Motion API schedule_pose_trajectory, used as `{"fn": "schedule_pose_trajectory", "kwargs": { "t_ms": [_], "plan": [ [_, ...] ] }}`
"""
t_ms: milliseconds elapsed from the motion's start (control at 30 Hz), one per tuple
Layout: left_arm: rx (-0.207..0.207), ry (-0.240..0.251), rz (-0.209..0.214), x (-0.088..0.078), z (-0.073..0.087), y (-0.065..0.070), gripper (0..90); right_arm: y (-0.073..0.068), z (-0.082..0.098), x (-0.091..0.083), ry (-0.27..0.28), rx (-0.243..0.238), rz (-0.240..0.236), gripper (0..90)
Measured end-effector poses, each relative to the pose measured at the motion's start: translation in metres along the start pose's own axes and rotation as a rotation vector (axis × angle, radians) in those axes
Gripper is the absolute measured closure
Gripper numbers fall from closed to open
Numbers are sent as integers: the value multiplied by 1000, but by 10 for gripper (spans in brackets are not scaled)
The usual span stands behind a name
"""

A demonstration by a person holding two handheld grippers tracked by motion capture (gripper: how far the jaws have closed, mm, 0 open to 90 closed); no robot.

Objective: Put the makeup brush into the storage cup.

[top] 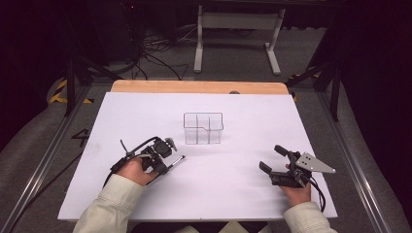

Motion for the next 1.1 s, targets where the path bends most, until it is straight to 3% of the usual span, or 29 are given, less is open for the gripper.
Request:
{"fn": "schedule_pose_trajectory", "kwargs": {
  "t_ms": [333, 700, 733, 833, 1100],
  "plan": [
    [48, 111, 35, -31, -12, 9, 830, 1, 1, 1, -10, 1, 8, 96],
    [71, 288, 49, -56, -25, 13, 831, 1, 2, 2, -14, -1, 12, 95],
    [71, 288, 49, -56, -25, 13, 831, 1, 2, 2, -14, -1, 12, 95],
    [89, 352, 38, -63, -29, 14, 831, 1, 2, 1, -14, -2, 12, 96],
    [113, 468, 35, -71, -33, 12, 831, 0, 3, 2, -19, -2, 6, 95]
  ]
}}
Point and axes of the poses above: each handheld gripper's, and its own axes: x roughly forward along the jaws, z roughly out of its underside, y roughly to its right, the point moved 8 cm from there along x, roughly forward along the jaws
